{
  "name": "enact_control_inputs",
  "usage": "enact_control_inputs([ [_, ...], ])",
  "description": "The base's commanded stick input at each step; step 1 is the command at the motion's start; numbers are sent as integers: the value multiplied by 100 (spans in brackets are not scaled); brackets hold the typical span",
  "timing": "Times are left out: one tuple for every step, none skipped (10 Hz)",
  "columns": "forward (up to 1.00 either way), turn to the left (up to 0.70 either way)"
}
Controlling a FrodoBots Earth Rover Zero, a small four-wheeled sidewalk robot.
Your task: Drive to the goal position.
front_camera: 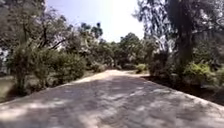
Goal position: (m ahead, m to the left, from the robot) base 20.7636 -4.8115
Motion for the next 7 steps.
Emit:
enact_control_inputs([
  [50, 0],
  [50, 0],
  [50, 0],
  [50, 0],
  [50, 0],
  [50, 0],
  [50, 0],
])
